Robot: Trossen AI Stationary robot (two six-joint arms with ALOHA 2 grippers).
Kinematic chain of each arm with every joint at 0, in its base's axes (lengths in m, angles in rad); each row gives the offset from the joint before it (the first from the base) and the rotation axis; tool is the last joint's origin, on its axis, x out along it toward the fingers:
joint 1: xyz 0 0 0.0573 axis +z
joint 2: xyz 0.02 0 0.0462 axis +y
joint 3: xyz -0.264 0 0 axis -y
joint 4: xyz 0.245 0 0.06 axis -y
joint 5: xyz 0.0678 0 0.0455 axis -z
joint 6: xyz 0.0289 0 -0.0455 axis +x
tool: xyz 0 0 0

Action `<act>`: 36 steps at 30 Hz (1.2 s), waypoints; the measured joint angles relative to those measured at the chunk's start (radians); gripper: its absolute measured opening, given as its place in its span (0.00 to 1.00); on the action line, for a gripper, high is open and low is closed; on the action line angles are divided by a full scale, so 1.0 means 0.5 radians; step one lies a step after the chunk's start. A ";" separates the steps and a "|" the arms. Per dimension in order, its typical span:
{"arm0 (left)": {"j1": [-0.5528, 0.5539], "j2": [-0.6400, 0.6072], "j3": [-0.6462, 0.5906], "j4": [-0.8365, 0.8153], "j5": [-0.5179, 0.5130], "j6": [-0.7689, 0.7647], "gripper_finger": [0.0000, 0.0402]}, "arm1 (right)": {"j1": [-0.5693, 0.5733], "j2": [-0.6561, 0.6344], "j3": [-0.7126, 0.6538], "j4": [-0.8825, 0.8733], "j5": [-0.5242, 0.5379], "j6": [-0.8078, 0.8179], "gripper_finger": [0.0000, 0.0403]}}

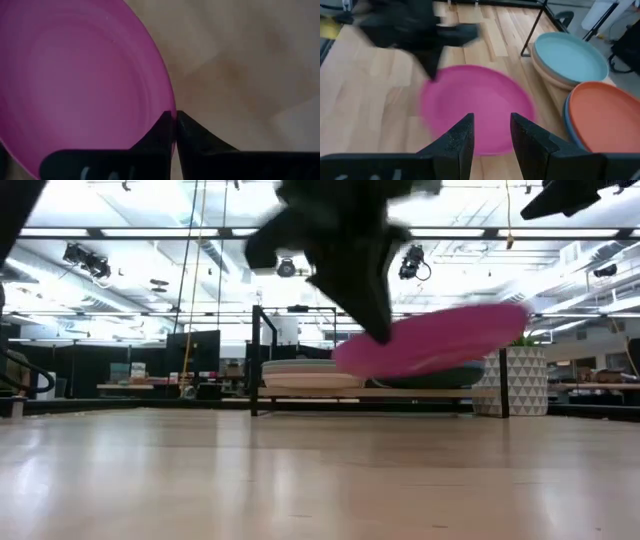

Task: Place and stack plates onto a shelf
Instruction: Stack the pink plate on top of the orange plate on the shelf

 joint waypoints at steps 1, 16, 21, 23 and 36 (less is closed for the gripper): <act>0.068 -0.015 -0.003 -0.033 0.046 0.056 0.04 | 0.006 0.000 -0.003 -0.008 -0.011 0.034 0.33; 0.738 -0.289 0.000 -0.008 0.848 0.641 0.04 | 0.073 -0.005 -0.004 -0.007 0.096 0.131 0.33; 0.849 -0.292 0.000 0.150 0.839 0.771 0.04 | 0.073 -0.005 -0.005 -0.007 0.168 0.186 0.33; 0.870 -0.292 0.000 0.195 0.828 0.867 0.04 | 0.073 -0.005 -0.005 -0.011 0.208 0.211 0.33; 0.953 -0.228 -0.002 0.211 0.637 1.190 0.04 | 0.062 -0.002 -0.005 0.122 0.480 0.178 0.33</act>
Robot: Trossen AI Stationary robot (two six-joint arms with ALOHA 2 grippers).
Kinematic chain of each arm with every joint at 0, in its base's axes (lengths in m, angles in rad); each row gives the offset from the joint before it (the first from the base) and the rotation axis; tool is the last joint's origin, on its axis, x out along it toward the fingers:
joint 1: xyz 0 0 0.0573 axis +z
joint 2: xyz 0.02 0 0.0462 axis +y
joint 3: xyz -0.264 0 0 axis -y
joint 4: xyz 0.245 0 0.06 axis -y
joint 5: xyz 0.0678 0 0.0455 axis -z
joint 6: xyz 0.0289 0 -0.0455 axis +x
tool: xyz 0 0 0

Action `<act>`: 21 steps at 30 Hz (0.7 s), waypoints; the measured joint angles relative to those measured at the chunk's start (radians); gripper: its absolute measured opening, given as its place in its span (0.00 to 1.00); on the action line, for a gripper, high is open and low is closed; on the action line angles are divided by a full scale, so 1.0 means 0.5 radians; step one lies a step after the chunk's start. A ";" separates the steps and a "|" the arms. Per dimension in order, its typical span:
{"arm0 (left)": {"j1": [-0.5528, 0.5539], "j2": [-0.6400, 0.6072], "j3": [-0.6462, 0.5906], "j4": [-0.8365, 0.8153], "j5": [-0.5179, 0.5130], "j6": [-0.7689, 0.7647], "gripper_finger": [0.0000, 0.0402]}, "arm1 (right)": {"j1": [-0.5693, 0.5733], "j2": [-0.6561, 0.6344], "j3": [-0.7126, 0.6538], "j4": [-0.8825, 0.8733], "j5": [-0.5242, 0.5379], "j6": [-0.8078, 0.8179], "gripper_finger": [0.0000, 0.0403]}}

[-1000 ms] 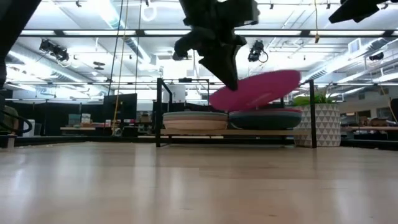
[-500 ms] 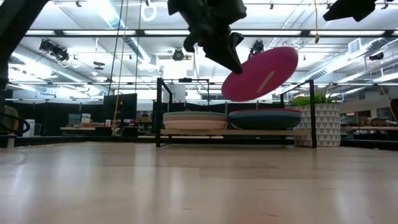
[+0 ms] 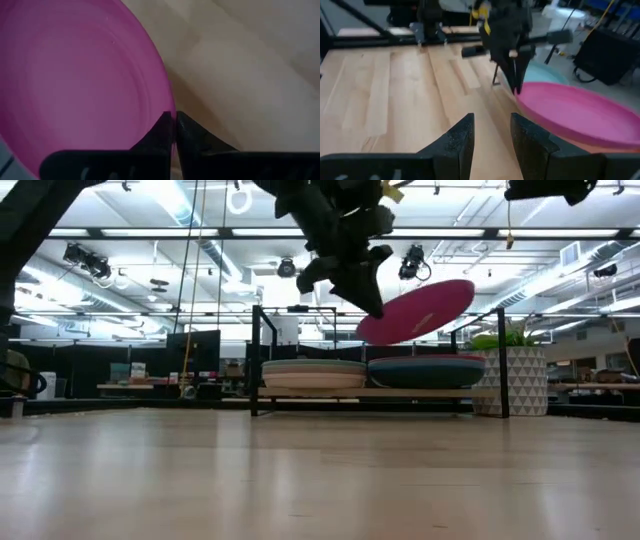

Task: Place and stack plates onto a shelf
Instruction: Stack the pink plate on top of the orange plate on the shelf, then return to Home Position

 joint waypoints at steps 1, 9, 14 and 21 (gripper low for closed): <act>0.014 0.002 0.000 0.001 0.000 0.004 0.04 | -0.006 0.000 0.000 0.034 0.019 -0.037 0.33; 0.109 0.160 0.001 0.364 0.023 0.175 0.06 | -0.063 -0.002 0.000 0.208 -0.036 -0.266 0.33; 0.142 0.244 0.001 0.417 -0.017 0.316 0.12 | -0.059 0.000 0.000 0.191 -0.078 -0.263 0.33; 0.142 0.244 0.001 0.394 -0.142 0.100 0.16 | -0.059 0.000 0.000 0.188 -0.102 -0.262 0.33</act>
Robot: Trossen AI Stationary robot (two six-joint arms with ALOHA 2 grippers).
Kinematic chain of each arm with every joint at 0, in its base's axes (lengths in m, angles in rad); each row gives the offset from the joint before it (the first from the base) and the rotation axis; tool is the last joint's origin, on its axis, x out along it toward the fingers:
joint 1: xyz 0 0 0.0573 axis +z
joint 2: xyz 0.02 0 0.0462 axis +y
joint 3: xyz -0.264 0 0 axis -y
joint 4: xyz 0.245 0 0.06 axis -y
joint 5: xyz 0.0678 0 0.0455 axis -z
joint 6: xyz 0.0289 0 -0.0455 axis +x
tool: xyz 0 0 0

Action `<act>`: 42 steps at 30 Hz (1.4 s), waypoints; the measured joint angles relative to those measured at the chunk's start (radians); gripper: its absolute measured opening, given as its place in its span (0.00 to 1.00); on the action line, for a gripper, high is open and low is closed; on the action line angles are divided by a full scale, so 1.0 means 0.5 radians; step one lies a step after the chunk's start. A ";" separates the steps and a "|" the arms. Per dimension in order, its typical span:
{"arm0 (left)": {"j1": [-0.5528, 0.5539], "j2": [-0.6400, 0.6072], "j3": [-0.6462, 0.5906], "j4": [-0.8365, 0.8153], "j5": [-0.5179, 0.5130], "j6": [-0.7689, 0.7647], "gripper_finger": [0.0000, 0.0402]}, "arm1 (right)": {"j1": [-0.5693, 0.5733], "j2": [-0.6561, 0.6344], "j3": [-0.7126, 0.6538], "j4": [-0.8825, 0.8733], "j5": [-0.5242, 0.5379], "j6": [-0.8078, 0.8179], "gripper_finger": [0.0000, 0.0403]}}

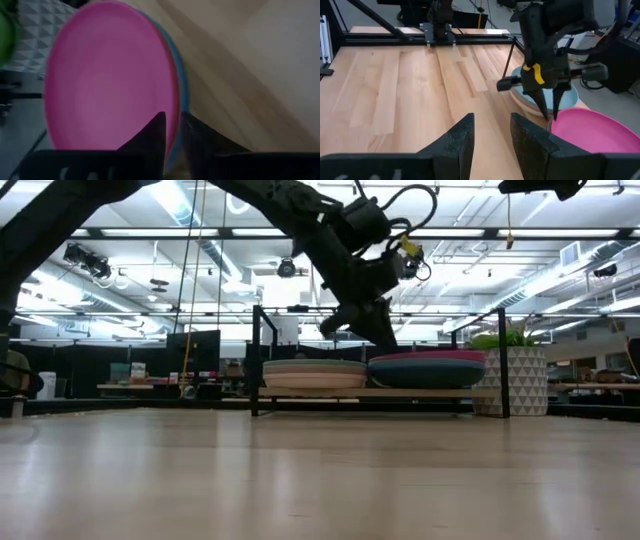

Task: Place and stack plates onto a shelf
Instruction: Return to Home Position

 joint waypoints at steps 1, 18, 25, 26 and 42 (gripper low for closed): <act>-0.001 -0.011 -0.001 -0.036 0.001 -0.015 0.17 | 0.000 0.000 0.000 0.000 0.001 0.004 0.33; -0.133 -0.373 -0.002 -1.226 0.881 -0.743 0.16 | -0.036 -0.064 0.000 -0.235 0.013 0.158 0.29; -0.267 -0.375 -0.002 -1.526 0.998 -0.988 0.10 | -0.209 -0.112 0.000 -0.201 -0.133 0.018 0.19; -0.291 -0.381 -0.002 -1.557 0.998 -1.016 0.10 | -0.236 -0.128 0.000 -0.197 -0.159 -0.002 0.18; -0.556 -0.393 -0.004 -1.373 0.903 -1.685 0.07 | -0.404 -0.293 0.000 0.076 -0.092 -0.458 0.12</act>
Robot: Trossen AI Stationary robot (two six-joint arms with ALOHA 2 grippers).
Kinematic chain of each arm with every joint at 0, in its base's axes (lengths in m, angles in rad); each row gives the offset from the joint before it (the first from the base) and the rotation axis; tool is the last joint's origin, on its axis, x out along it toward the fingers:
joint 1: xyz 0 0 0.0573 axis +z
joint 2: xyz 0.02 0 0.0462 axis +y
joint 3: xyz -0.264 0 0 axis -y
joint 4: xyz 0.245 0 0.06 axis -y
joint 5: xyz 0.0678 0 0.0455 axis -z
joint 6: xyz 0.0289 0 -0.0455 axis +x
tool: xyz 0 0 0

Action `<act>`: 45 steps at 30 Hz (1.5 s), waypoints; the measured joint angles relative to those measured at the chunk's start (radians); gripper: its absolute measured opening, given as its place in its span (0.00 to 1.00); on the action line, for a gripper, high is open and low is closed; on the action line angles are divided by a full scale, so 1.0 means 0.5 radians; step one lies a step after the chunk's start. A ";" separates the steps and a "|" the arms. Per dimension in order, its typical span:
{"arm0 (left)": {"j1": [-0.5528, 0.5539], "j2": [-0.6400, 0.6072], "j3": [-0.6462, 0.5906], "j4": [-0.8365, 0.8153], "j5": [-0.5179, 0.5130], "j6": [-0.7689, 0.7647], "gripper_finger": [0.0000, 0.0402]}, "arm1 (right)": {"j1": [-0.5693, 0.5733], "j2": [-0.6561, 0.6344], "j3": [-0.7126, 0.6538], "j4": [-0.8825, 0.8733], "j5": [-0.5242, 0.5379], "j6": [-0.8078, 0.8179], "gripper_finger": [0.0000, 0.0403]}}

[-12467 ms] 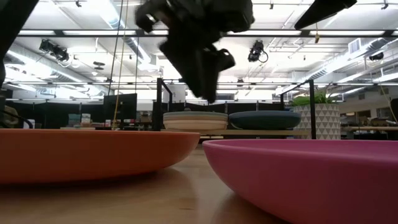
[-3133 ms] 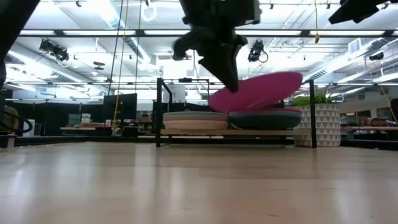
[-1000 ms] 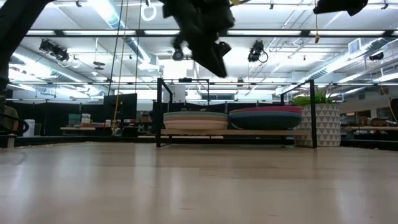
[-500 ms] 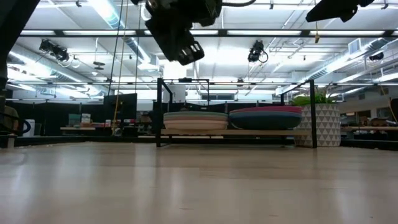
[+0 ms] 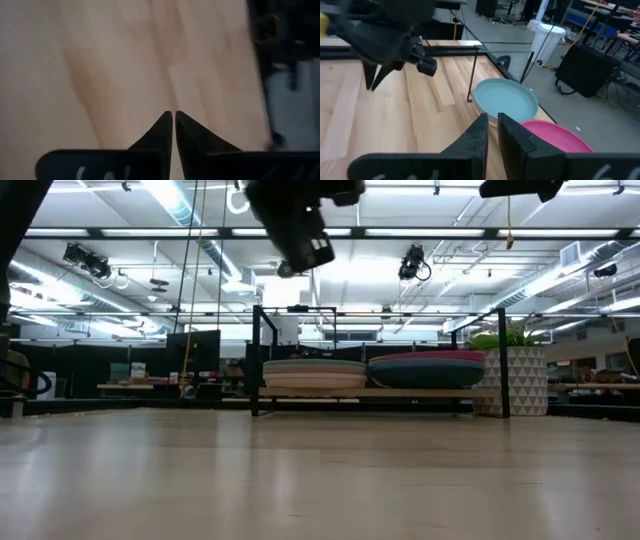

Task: Place and stack plates onto a shelf
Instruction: Return to Home Position

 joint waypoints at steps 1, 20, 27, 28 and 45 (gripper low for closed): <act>-0.016 -0.001 0.000 0.066 -0.078 -0.044 0.07 | -0.006 0.006 0.000 -0.001 0.000 0.001 0.12; -0.257 -0.063 0.000 0.178 -0.824 -0.129 0.07 | -0.033 0.004 0.000 0.015 0.059 -0.051 0.11; -0.245 -0.242 0.000 0.227 -0.911 -0.094 0.07 | -0.033 0.002 0.000 0.000 0.056 -0.059 0.11; -0.245 -0.268 0.000 0.256 -0.927 -0.081 0.07 | -0.033 0.002 0.000 -0.003 0.055 -0.059 0.11; -0.312 -0.575 -0.877 1.027 -0.938 -0.009 0.07 | -0.046 -0.006 -0.155 0.080 -0.003 0.083 0.11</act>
